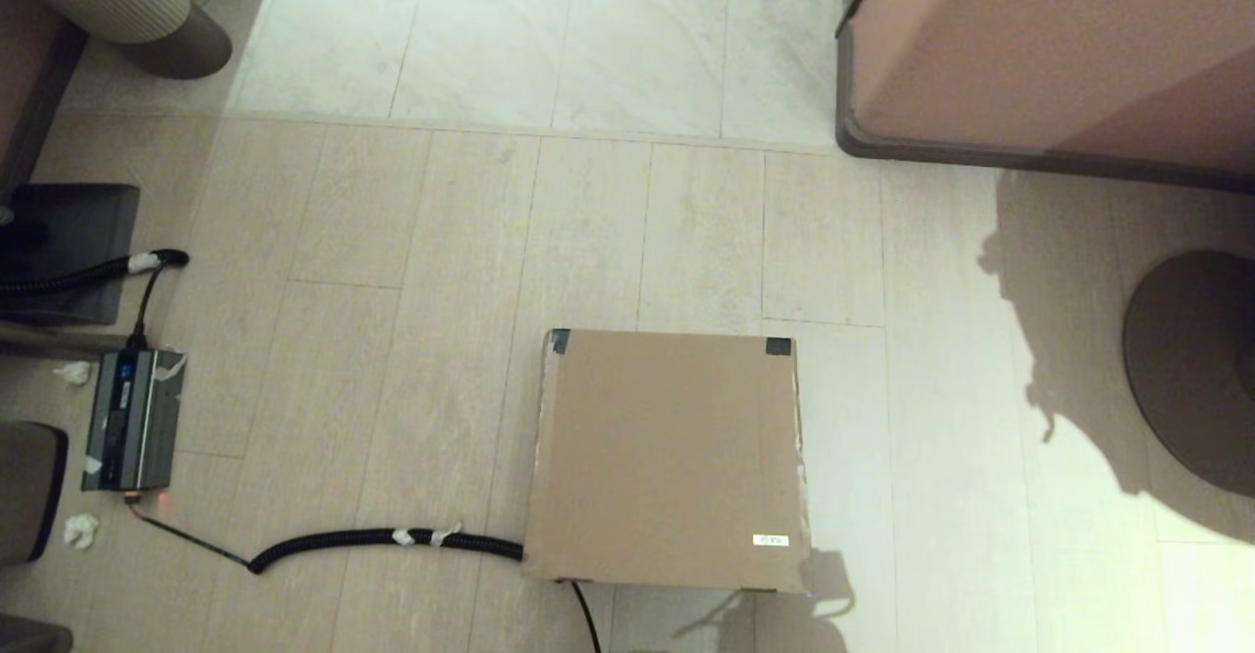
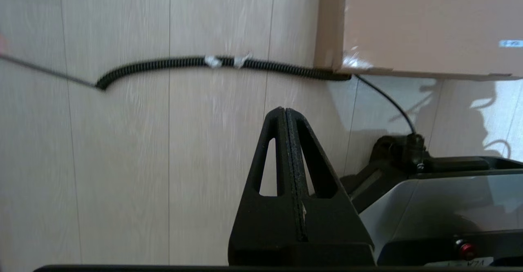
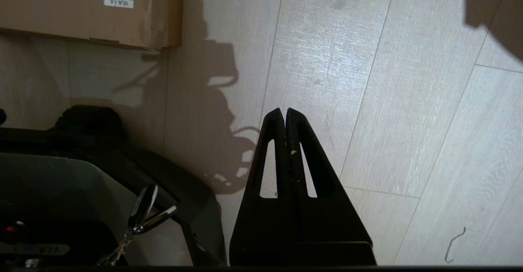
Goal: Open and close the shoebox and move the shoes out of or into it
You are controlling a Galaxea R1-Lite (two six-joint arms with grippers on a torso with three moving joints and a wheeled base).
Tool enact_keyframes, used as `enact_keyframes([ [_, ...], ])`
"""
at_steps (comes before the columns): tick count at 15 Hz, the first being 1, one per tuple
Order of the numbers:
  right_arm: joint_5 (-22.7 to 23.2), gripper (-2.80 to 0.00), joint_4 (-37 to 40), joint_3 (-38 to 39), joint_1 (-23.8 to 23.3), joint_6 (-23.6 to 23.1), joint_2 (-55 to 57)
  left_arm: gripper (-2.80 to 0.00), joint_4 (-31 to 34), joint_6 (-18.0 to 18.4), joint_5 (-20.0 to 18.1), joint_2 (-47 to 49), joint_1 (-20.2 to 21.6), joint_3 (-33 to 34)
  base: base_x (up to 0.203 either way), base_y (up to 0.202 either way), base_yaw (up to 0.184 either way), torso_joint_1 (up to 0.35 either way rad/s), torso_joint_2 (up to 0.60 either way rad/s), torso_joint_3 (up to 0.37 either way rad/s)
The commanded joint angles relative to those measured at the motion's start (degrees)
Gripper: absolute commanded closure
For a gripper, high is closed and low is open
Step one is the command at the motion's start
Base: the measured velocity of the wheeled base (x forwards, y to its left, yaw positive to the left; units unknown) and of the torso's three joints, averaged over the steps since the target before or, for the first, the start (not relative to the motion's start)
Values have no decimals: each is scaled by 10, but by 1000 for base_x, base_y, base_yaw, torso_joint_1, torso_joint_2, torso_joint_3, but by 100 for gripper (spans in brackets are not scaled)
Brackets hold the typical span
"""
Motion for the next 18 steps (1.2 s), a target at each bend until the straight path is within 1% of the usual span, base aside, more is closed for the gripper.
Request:
enact_keyframes([
  [1,0,0,1,0,13,3,-23,0,0,0,0,-37,-11,5,0,0,0,0,0,0],
  [3,0,0,1,0,14,6,-118,0,1,4,0,-124,1,5,0,0,0,0,0,0],
  [4,-2,0,-4,3,15,8,-164,0,-5,6,2,-154,6,7,0,0,0,0,0,0],
  [5,-10,0,-17,7,15,17,-188,0,-11,0,4,-163,11,9,0,0,0,0,0,0],
  [6,-21,0,-28,12,16,42,-194,0,-17,-16,6,-160,14,11,0,0,0,0,0,0],
  [7,-30,0,-34,15,16,64,-191,0,-18,-21,6,-160,14,11,0,0,0,0,0,0],
  [8,-32,0,-34,15,16,72,-191,0,-18,-22,6,-160,14,11,0,0,0,0,0,0],
  [18,-33,0,-34,15,15,77,-191,0,-18,-22,6,-160,14,11,0,0,0,0,0,0],
])
